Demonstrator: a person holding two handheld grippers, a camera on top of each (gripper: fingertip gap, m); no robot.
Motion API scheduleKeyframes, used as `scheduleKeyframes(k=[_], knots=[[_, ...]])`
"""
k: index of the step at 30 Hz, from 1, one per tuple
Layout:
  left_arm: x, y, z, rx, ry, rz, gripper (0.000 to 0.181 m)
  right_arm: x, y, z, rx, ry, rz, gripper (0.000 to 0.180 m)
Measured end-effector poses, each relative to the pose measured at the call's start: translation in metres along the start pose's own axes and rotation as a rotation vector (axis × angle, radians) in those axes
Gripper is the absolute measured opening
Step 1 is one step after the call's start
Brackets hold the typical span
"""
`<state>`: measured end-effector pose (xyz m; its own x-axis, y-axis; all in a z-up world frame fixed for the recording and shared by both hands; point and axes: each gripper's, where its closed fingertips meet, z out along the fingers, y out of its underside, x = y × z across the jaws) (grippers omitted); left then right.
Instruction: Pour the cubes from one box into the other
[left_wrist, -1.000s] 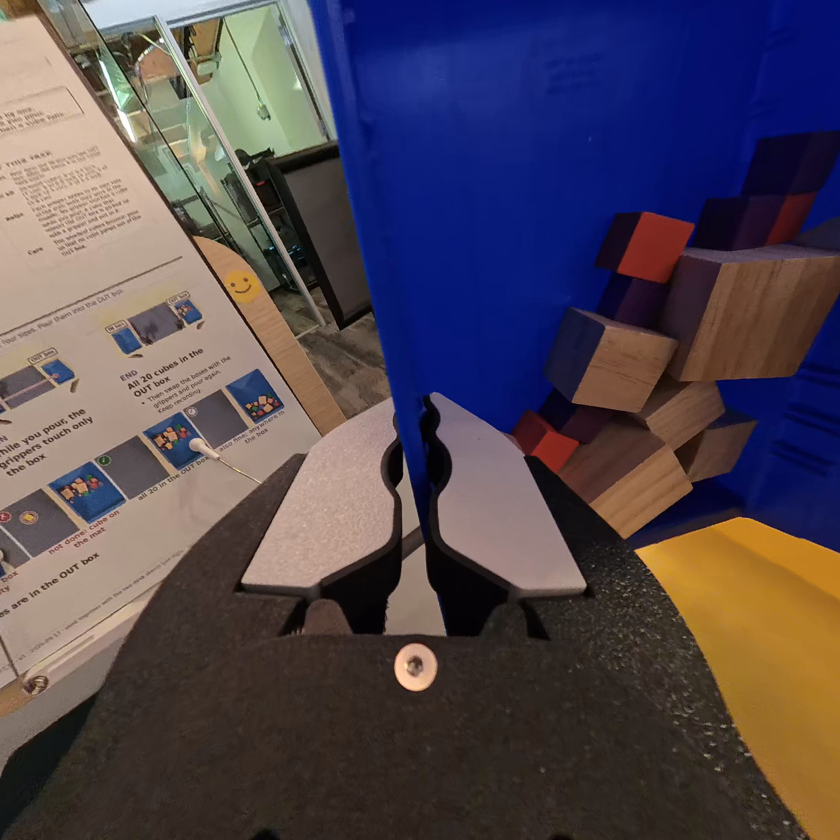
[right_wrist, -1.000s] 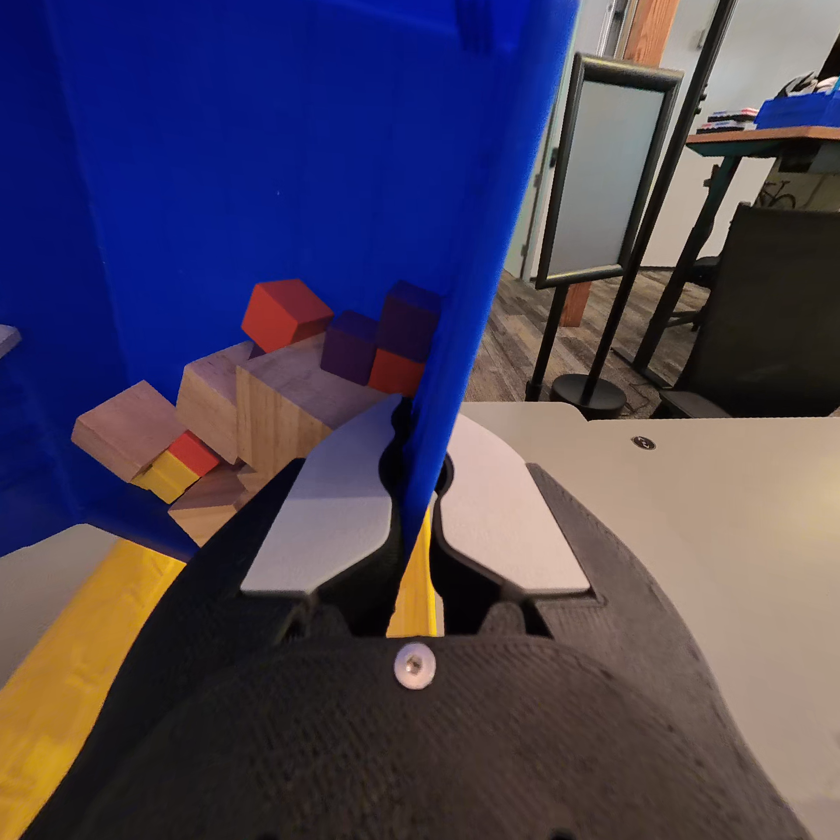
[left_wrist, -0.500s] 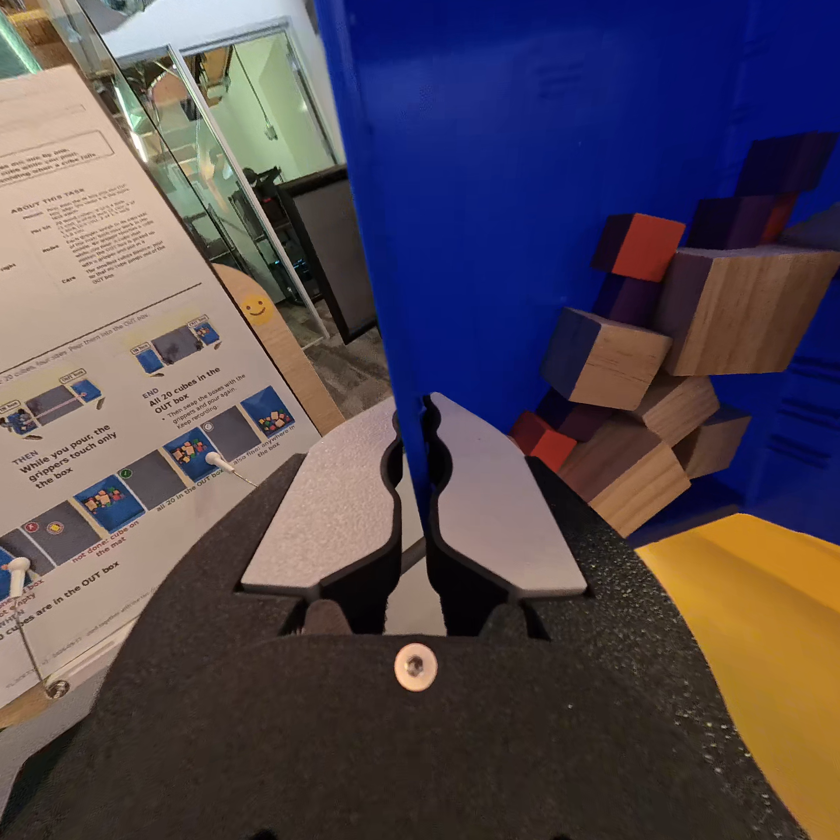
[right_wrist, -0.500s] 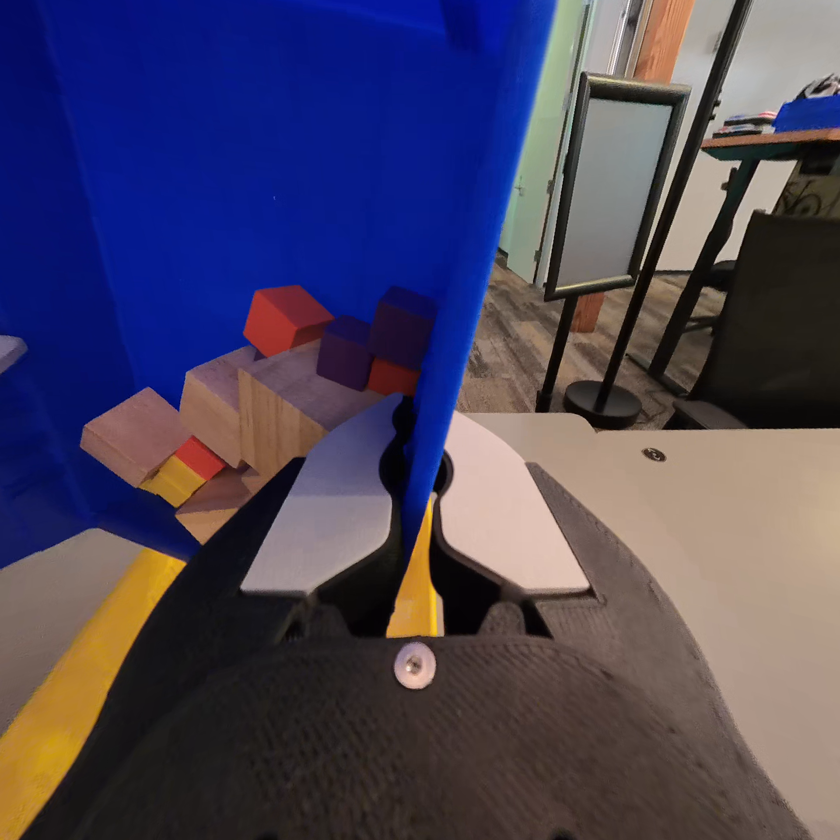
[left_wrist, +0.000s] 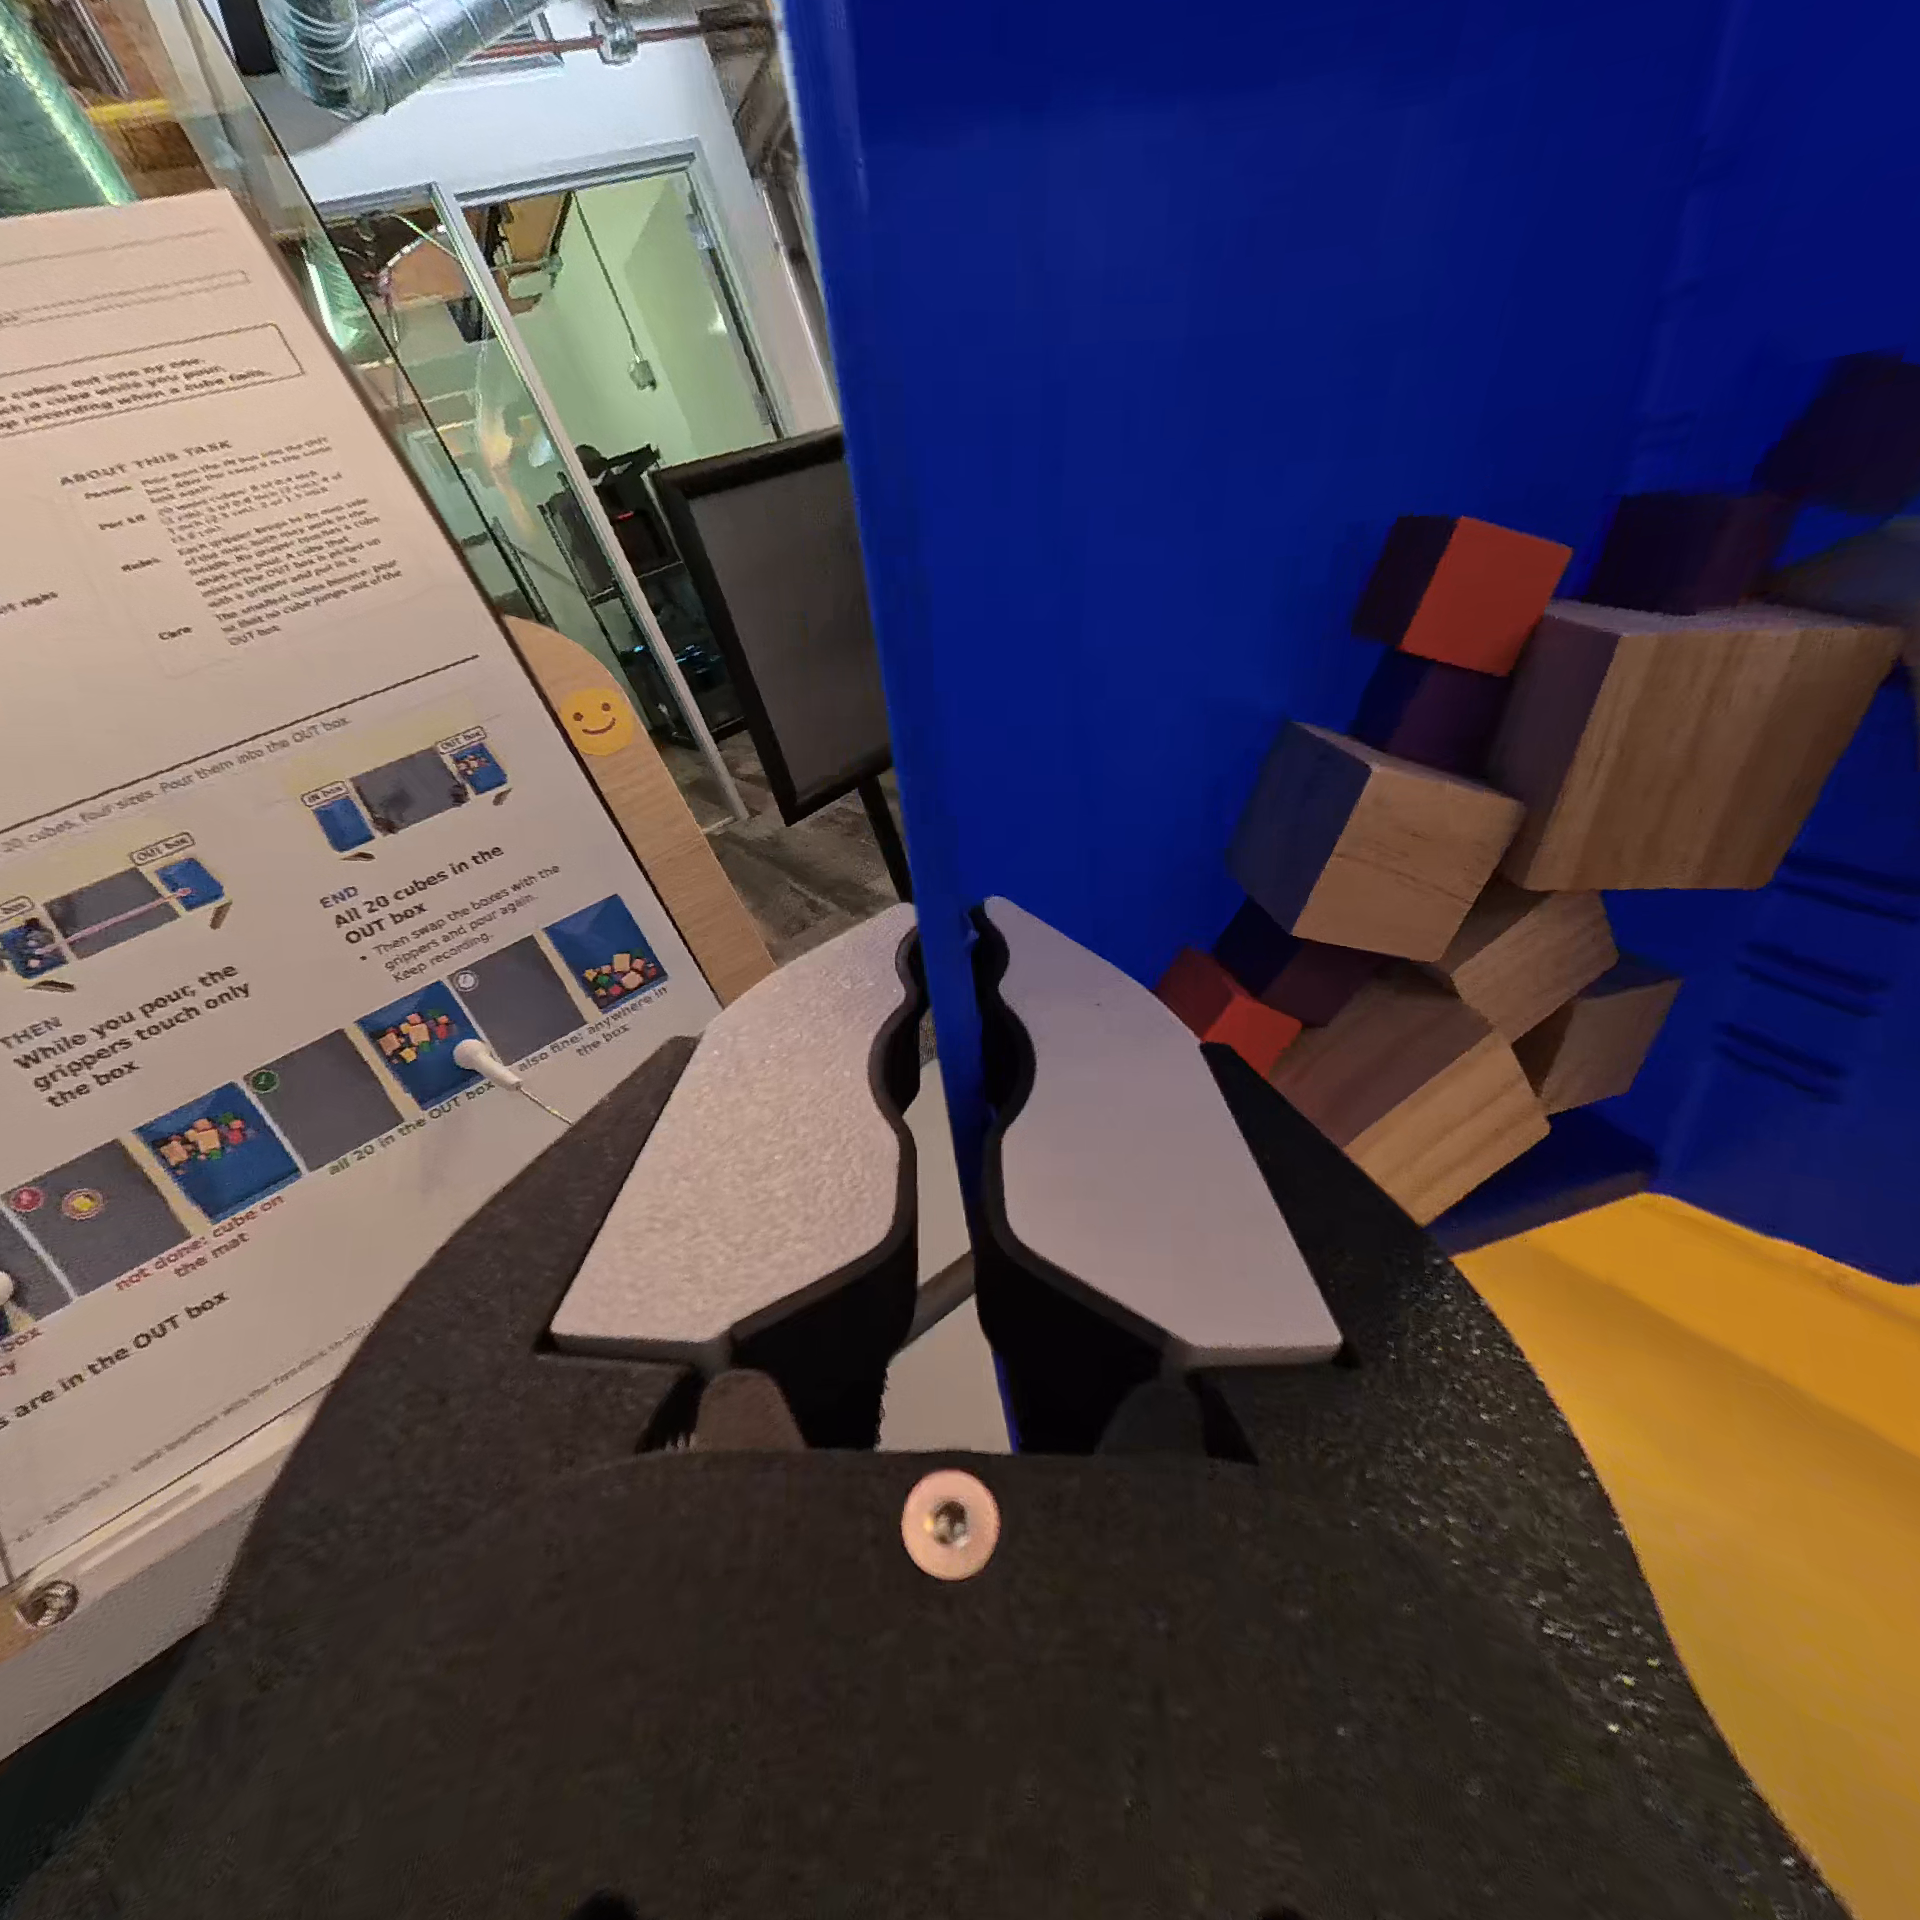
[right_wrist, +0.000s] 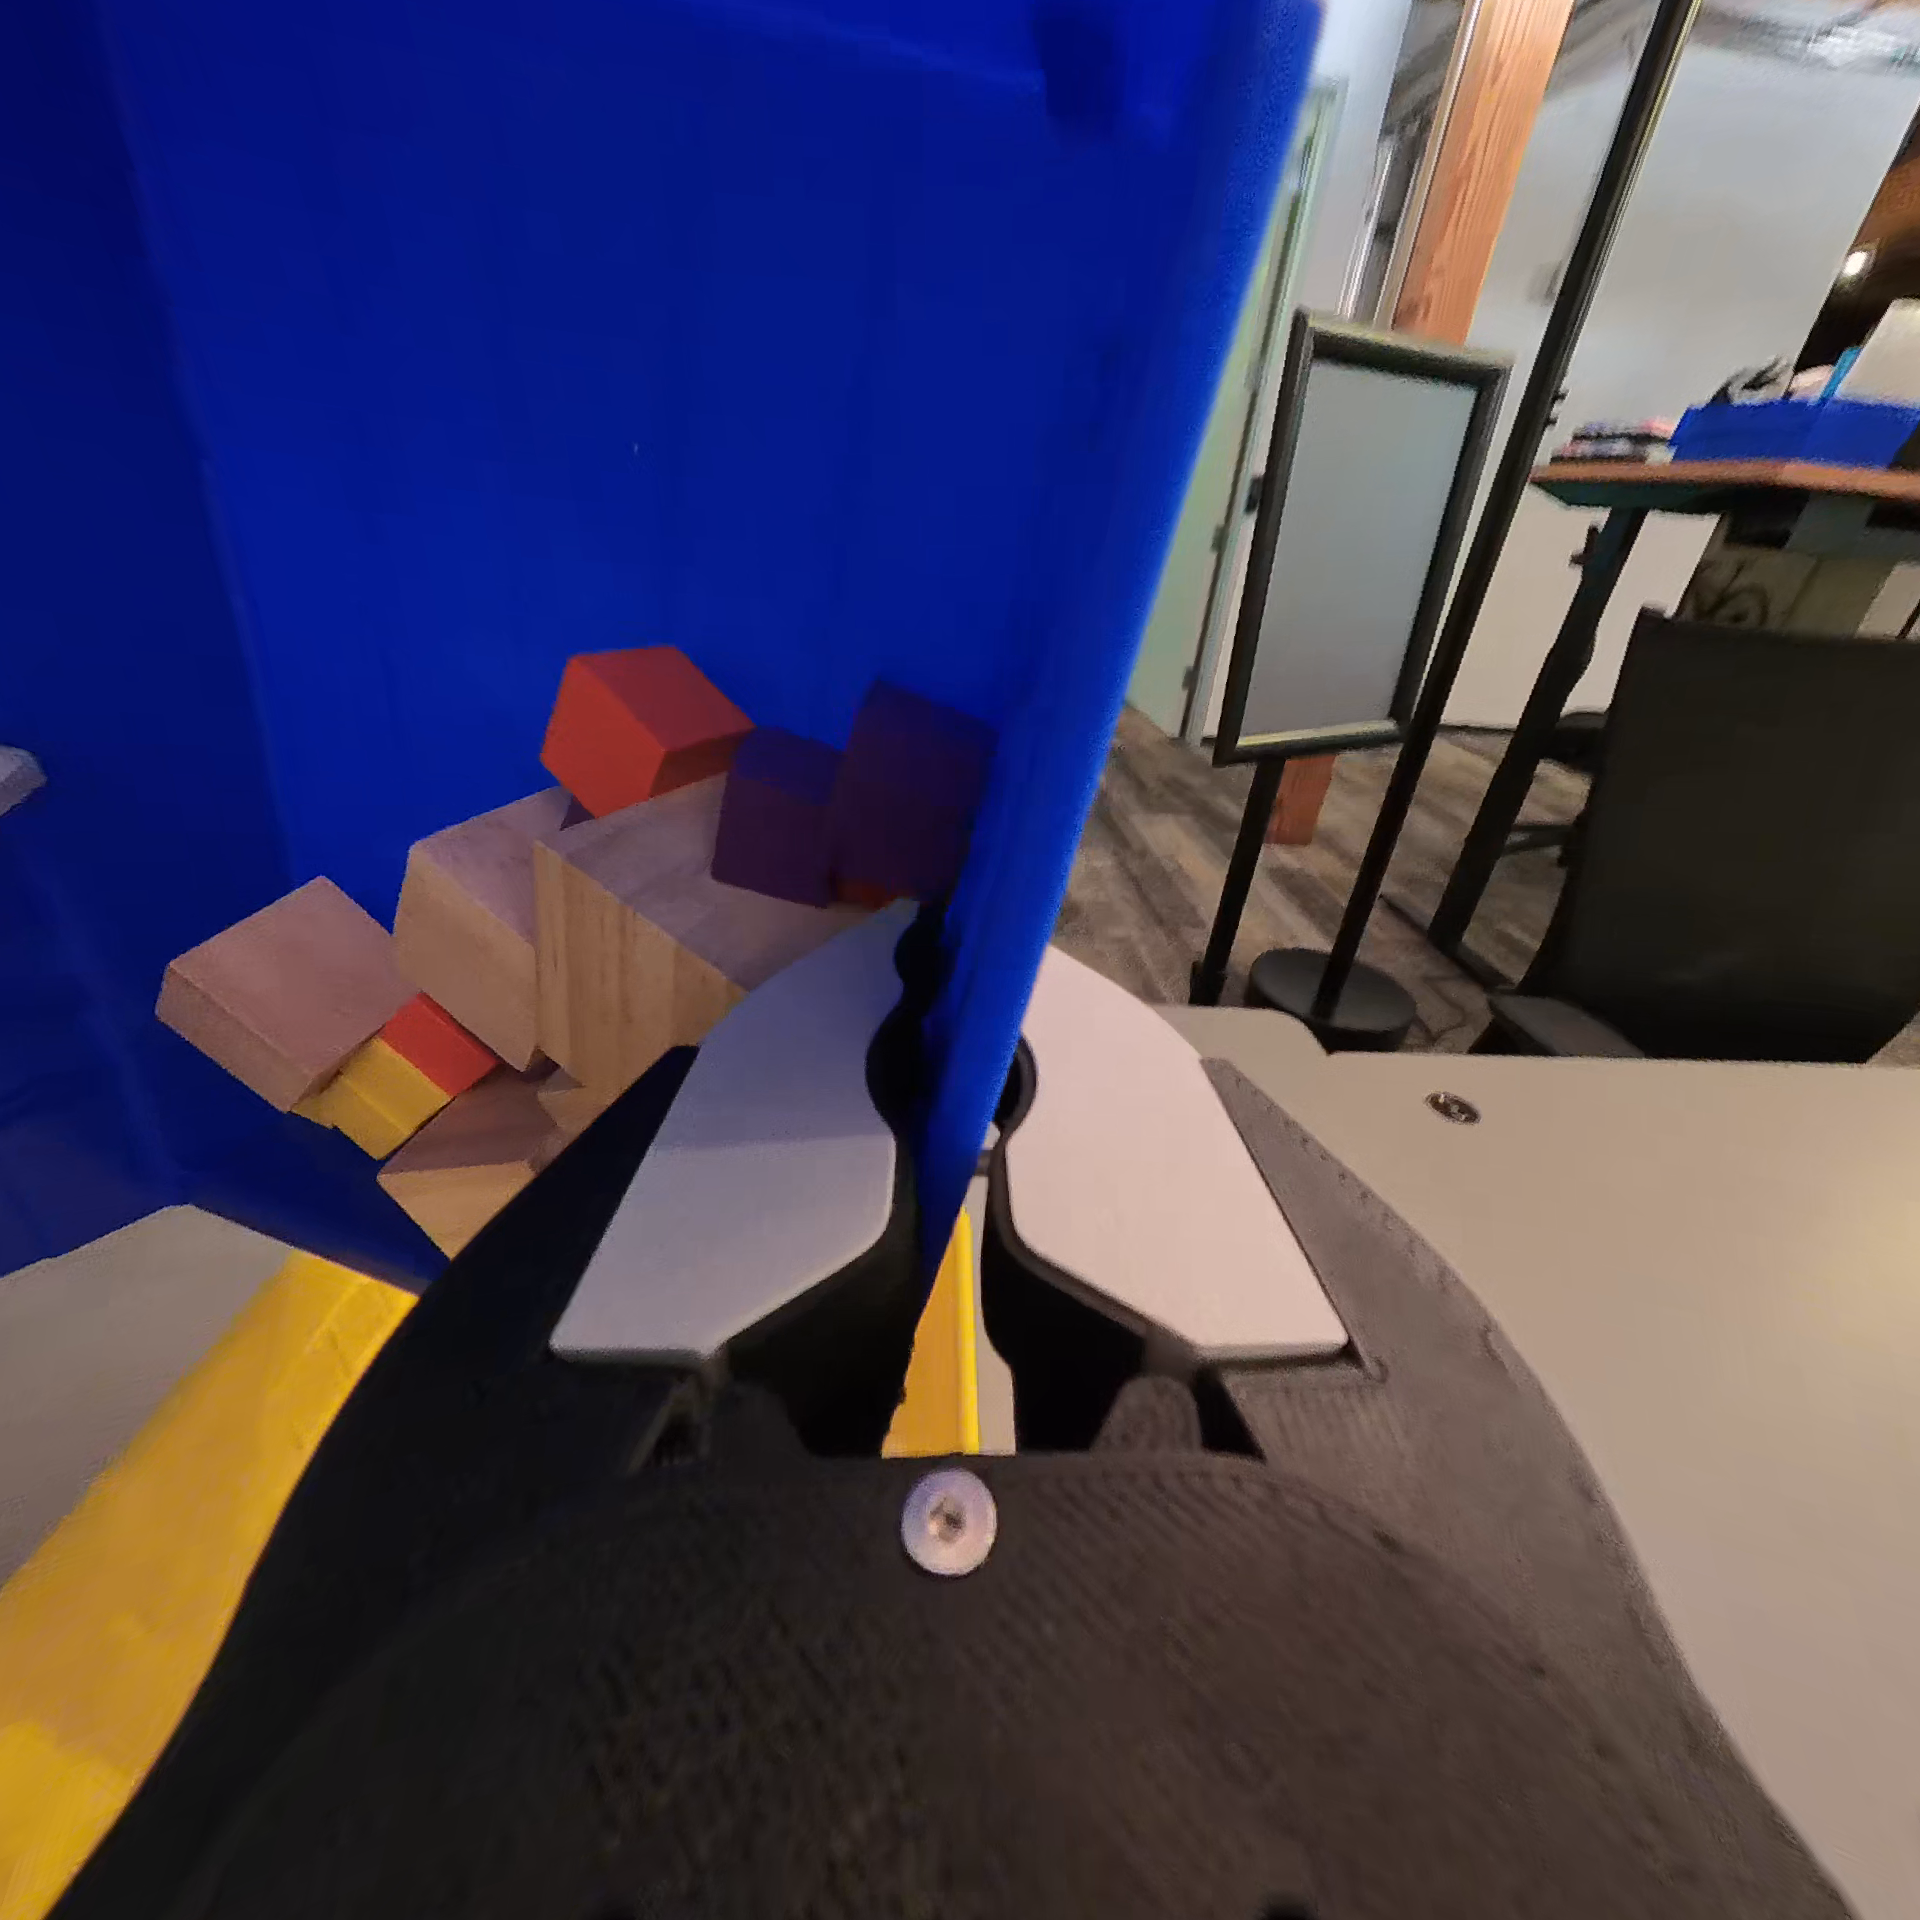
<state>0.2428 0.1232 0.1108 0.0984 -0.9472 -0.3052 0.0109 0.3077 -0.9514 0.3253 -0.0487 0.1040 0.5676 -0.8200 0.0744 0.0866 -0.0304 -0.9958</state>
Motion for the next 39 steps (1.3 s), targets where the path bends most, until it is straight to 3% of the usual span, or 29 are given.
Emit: scheduleKeyframes(k=[39], knots=[[0.018, 0.014, 0.011, 0.092, 0.072, -0.062, 0.005, 0.011, 0.015, -0.016, 0.064, 0.091, -0.053, 0.005]])
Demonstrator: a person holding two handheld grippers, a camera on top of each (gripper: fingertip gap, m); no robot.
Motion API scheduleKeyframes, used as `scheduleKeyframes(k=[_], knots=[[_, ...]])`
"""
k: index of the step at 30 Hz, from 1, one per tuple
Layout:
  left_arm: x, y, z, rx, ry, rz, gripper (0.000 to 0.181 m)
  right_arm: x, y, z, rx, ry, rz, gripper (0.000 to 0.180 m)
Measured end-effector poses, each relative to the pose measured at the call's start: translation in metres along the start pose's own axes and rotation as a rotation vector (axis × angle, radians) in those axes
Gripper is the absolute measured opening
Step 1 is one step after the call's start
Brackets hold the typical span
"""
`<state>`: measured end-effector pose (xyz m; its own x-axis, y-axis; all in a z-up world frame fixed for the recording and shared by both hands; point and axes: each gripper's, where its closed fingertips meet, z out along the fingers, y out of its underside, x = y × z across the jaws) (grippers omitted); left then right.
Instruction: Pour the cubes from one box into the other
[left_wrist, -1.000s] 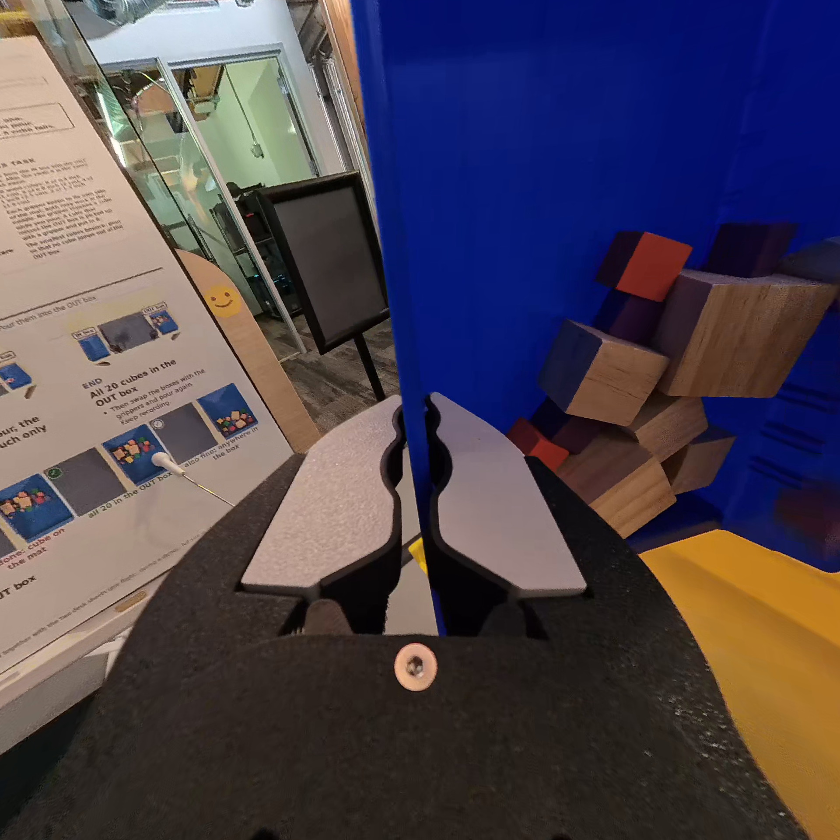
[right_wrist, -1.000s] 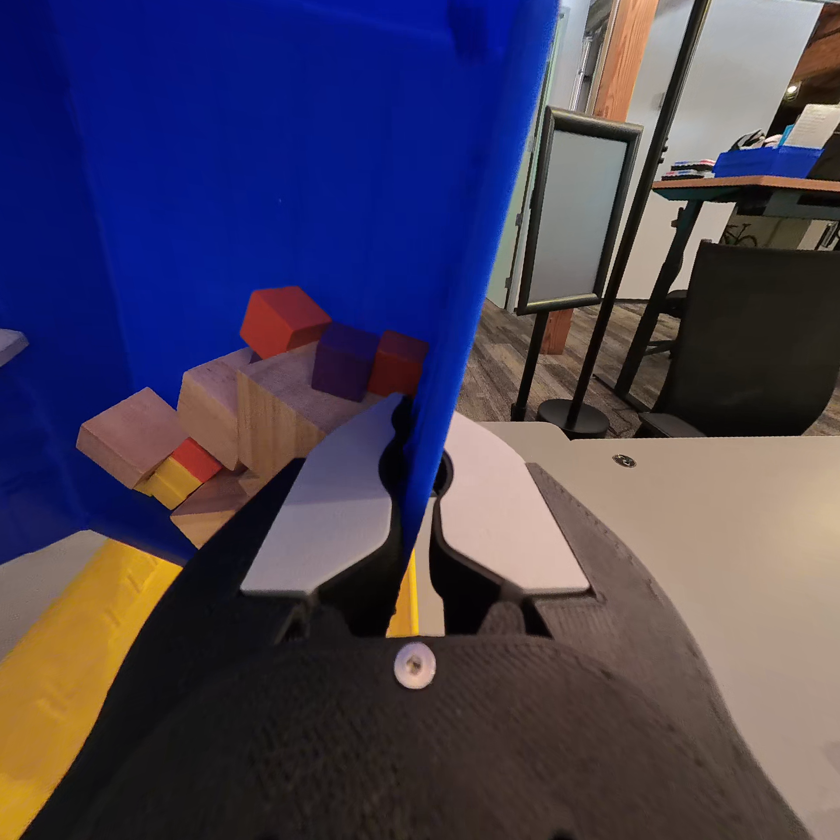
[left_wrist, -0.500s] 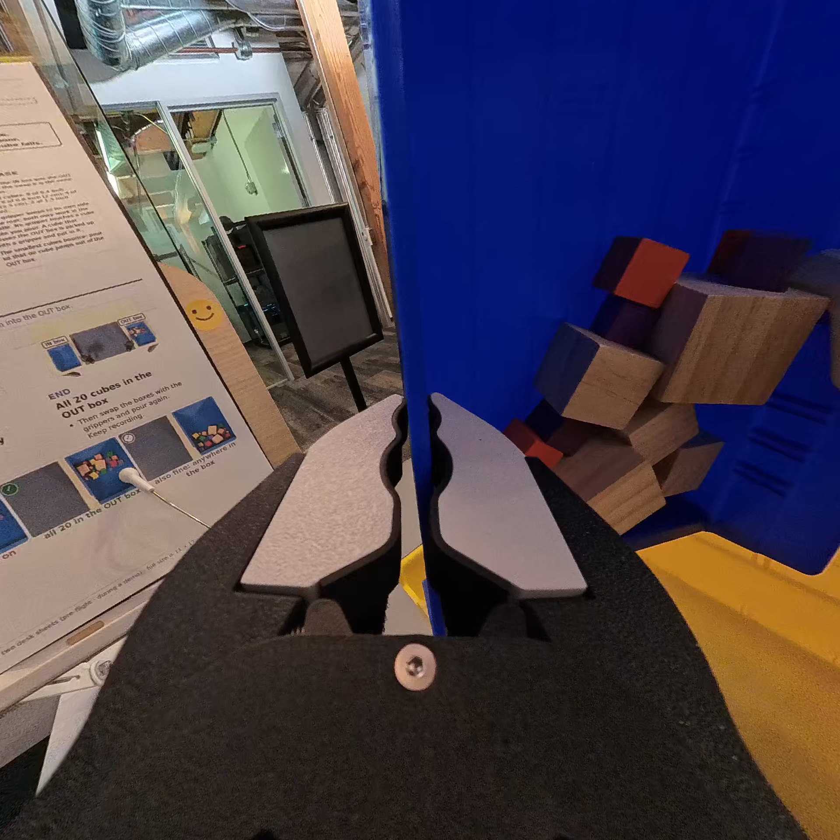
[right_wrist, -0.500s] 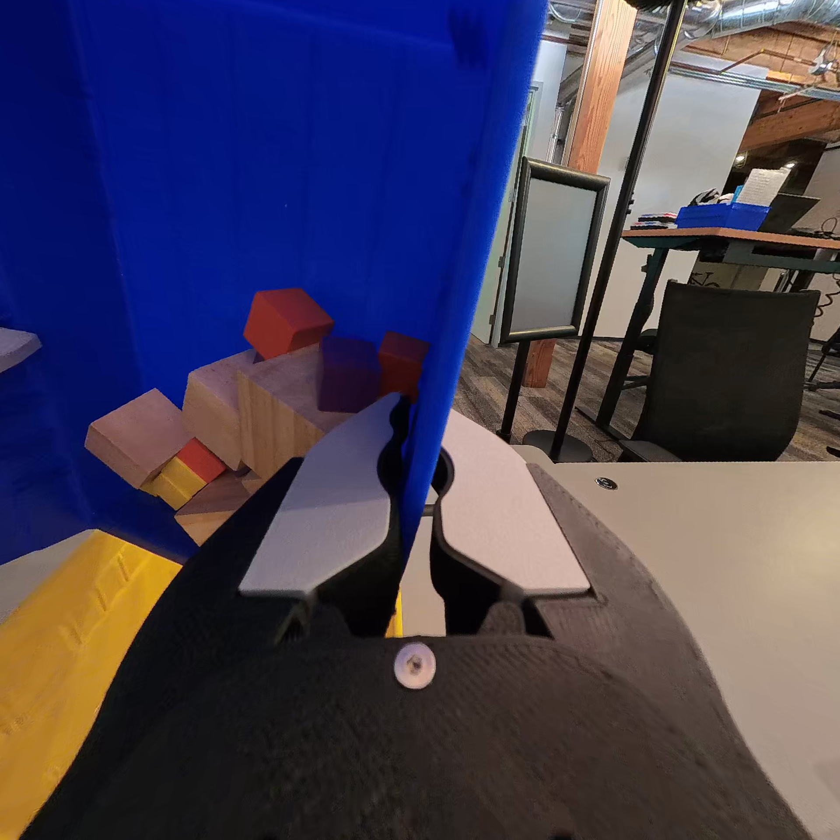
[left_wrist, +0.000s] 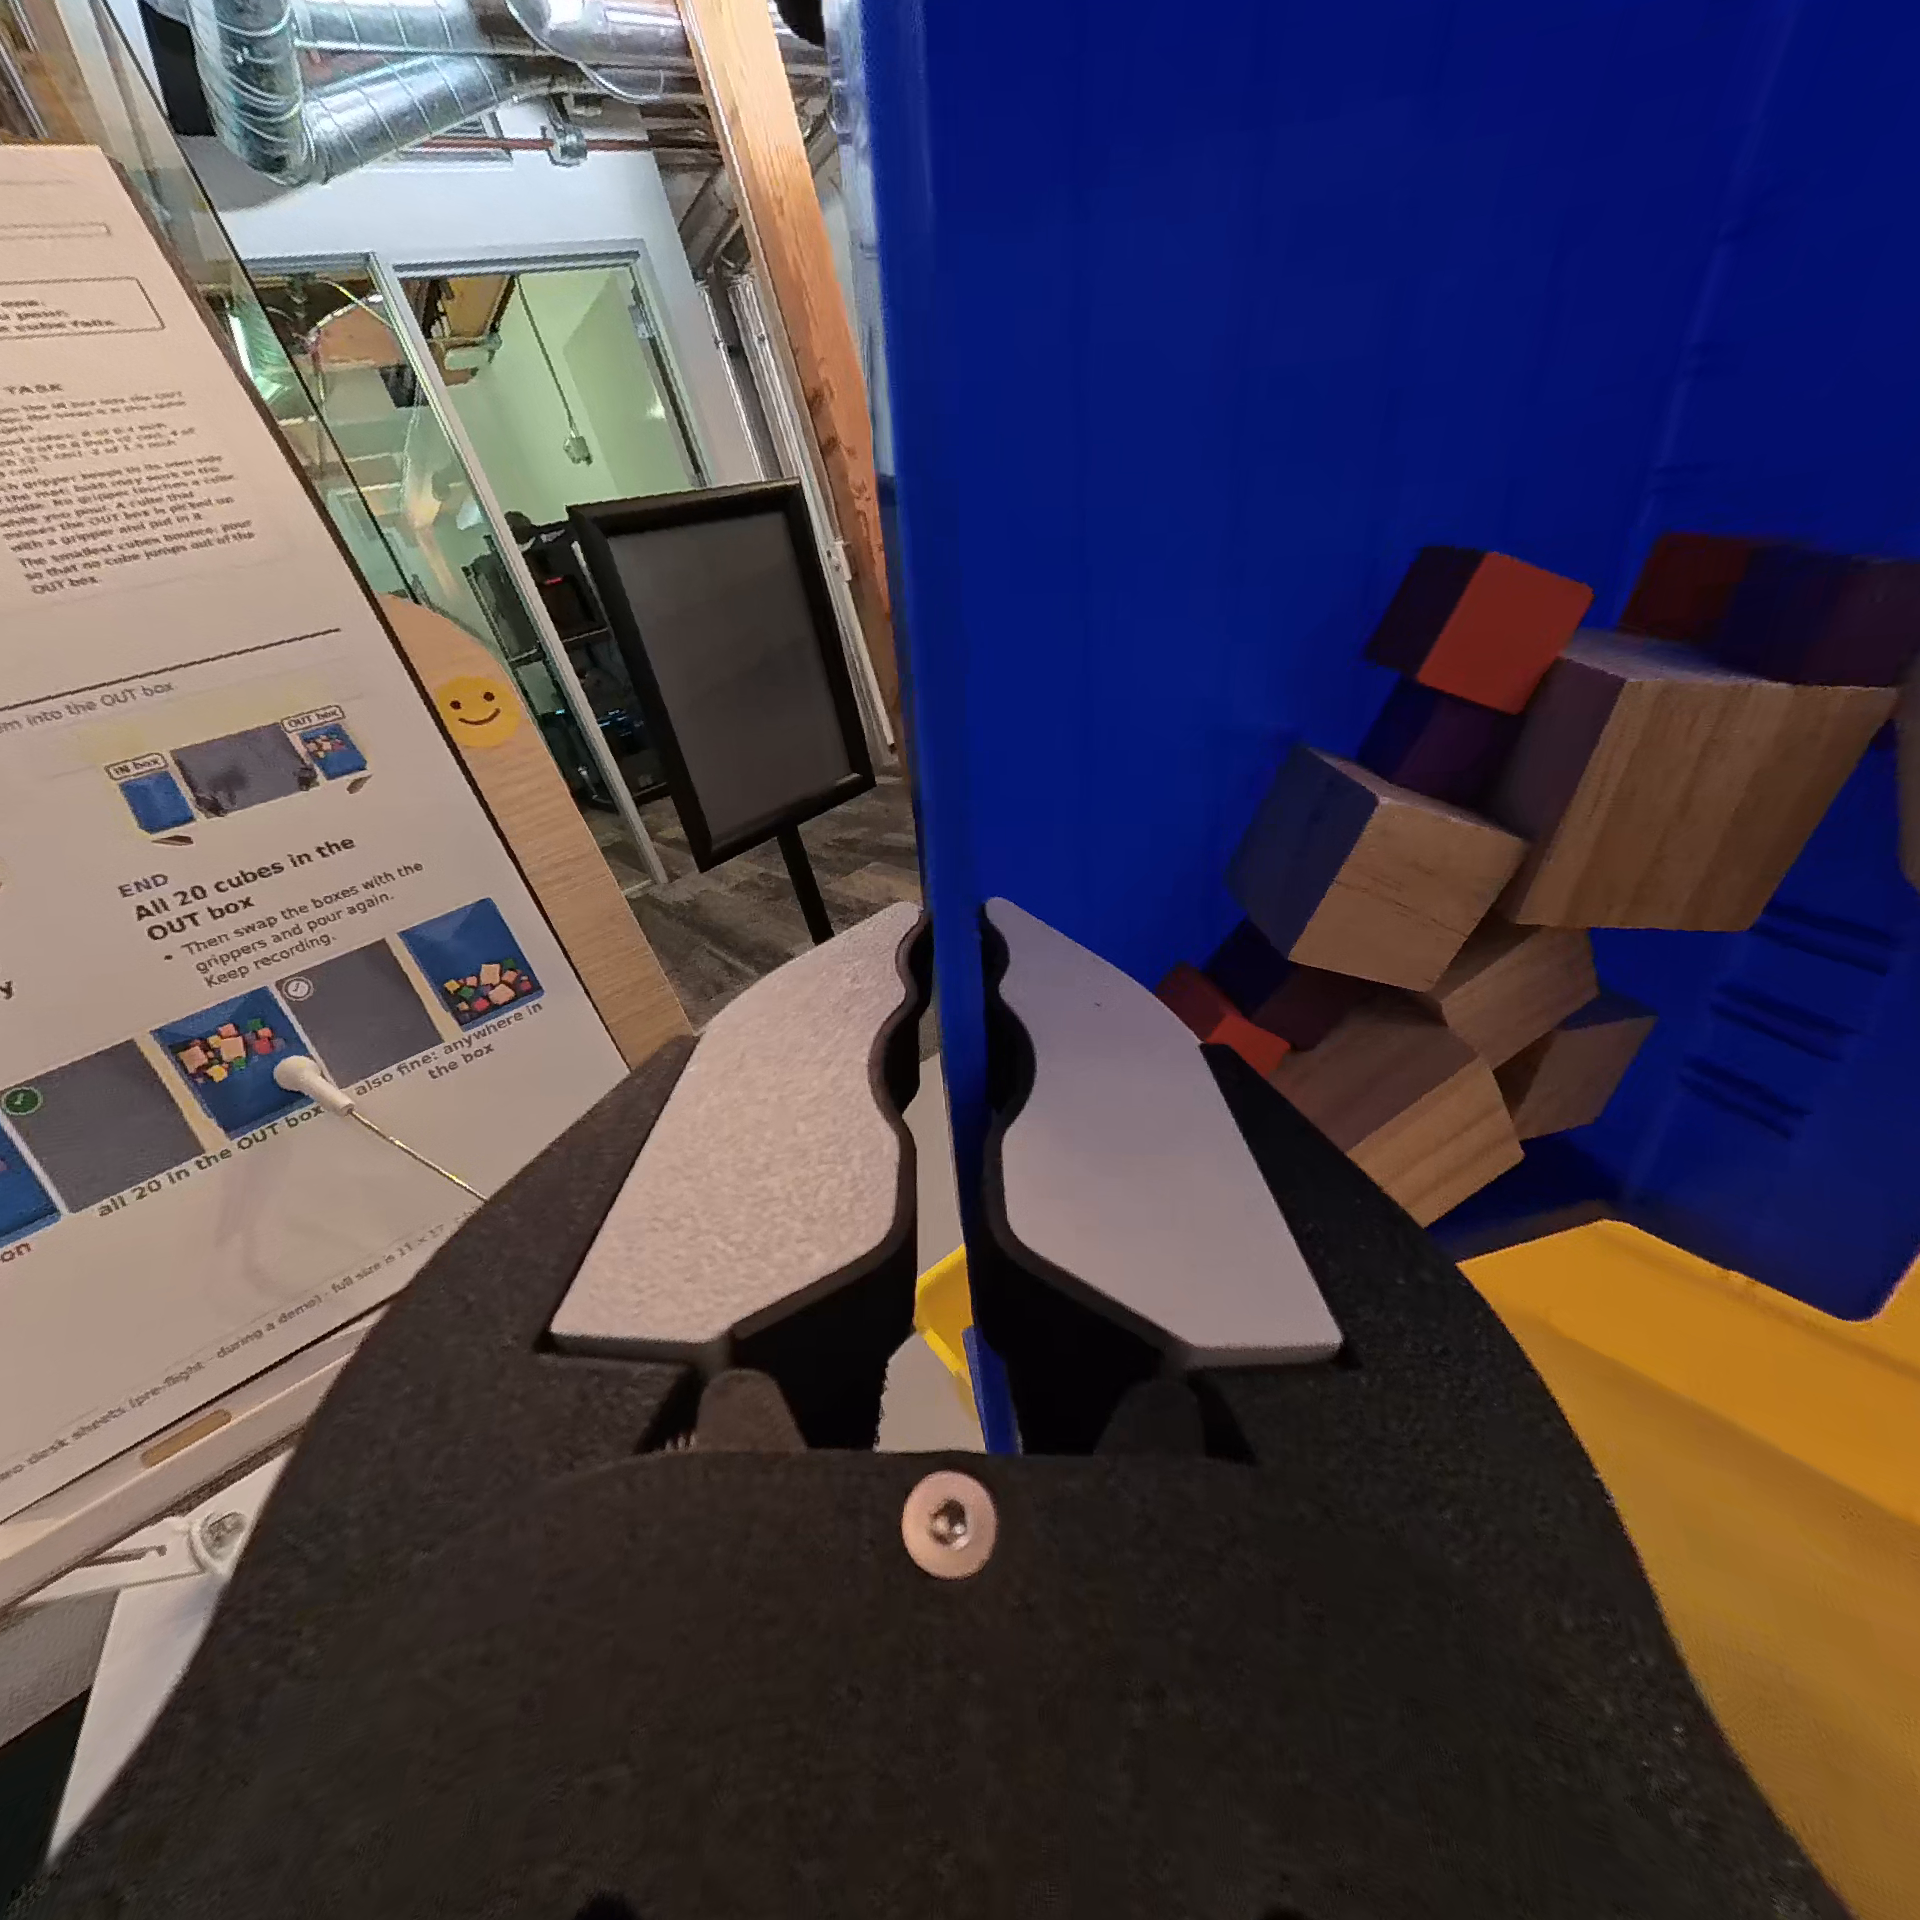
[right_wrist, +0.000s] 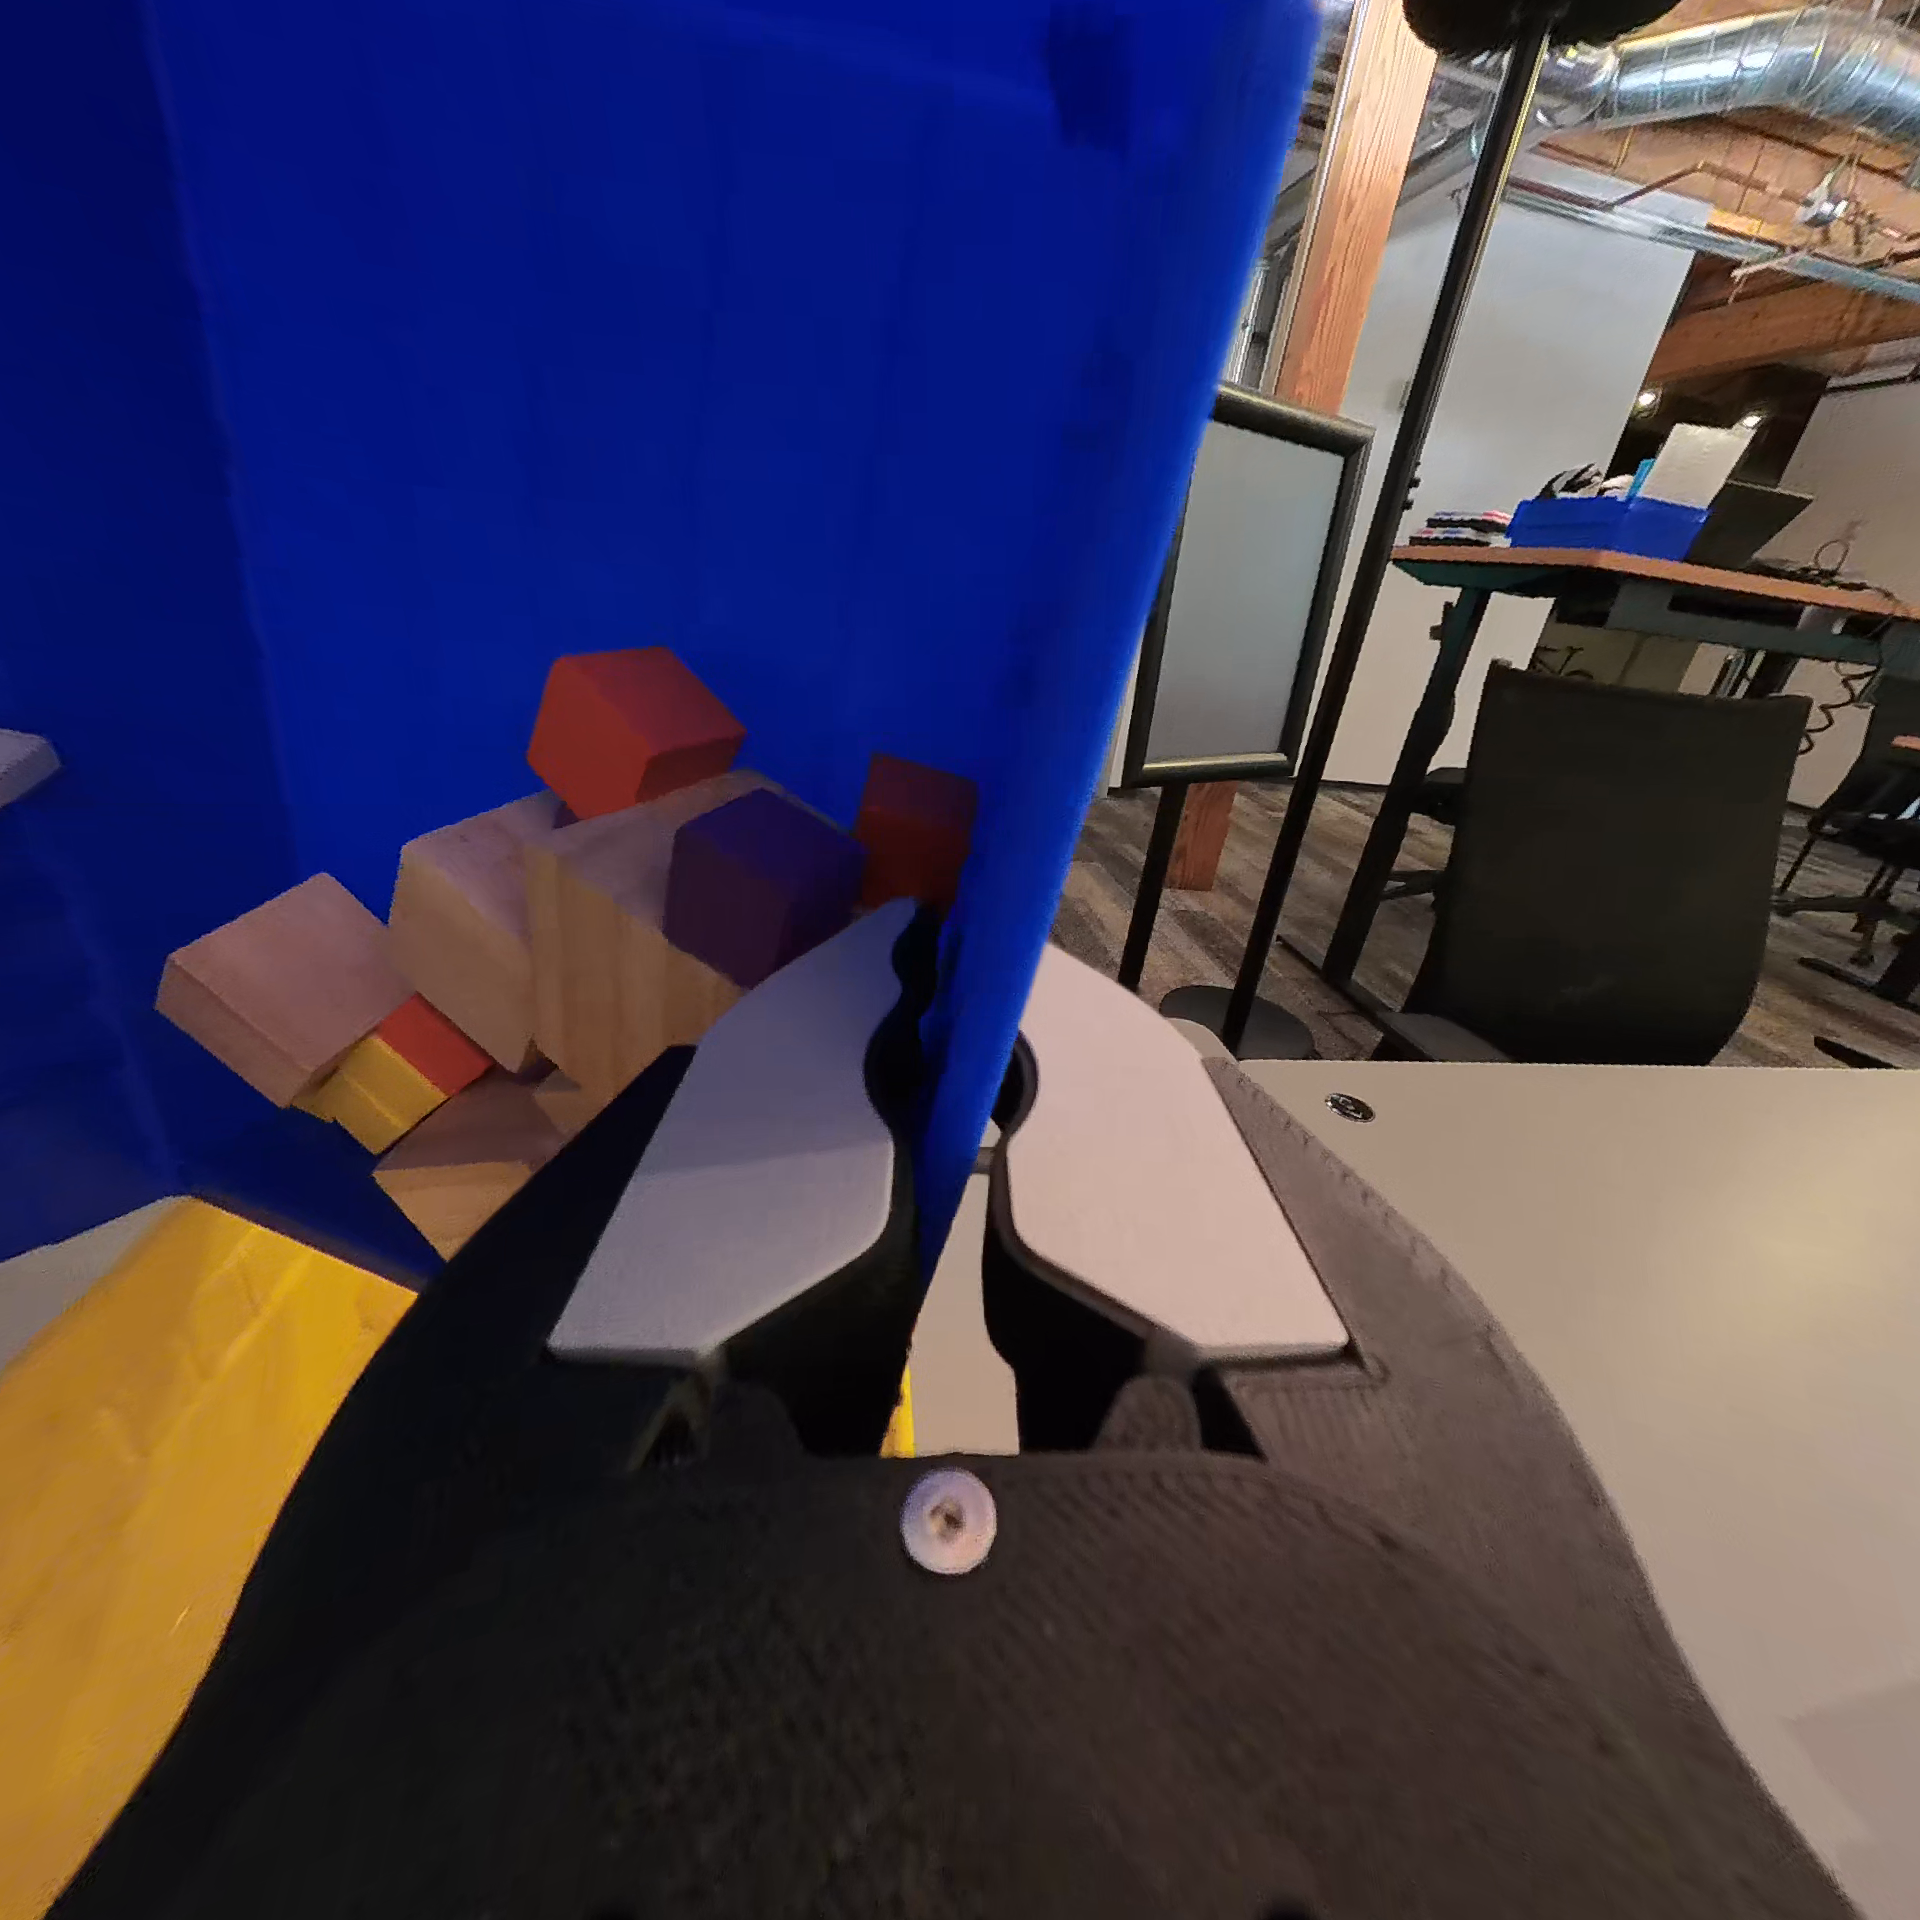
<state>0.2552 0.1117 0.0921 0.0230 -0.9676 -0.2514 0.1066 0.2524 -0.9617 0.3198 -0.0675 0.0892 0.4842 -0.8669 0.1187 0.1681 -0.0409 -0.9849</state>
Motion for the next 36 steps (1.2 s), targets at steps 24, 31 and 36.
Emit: scheduleKeyframes(k=[24, 31, 36], knots=[[-0.004, 0.001, -0.001, -0.007, -0.01, -0.014, 0.005, -0.005, 0.0, 0.002, -0.016, -0.008, -0.014, 0.007], [-0.005, -0.003, -0.002, 0.014, -0.014, -0.015, 0.005, -0.005, -0.005, 0.001, 0.009, -0.007, -0.028, 0.008], [-0.006, -0.008, -0.002, 0.027, -0.016, -0.018, 0.006, -0.005, -0.01, 0.0, 0.025, -0.002, -0.035, 0.008]])
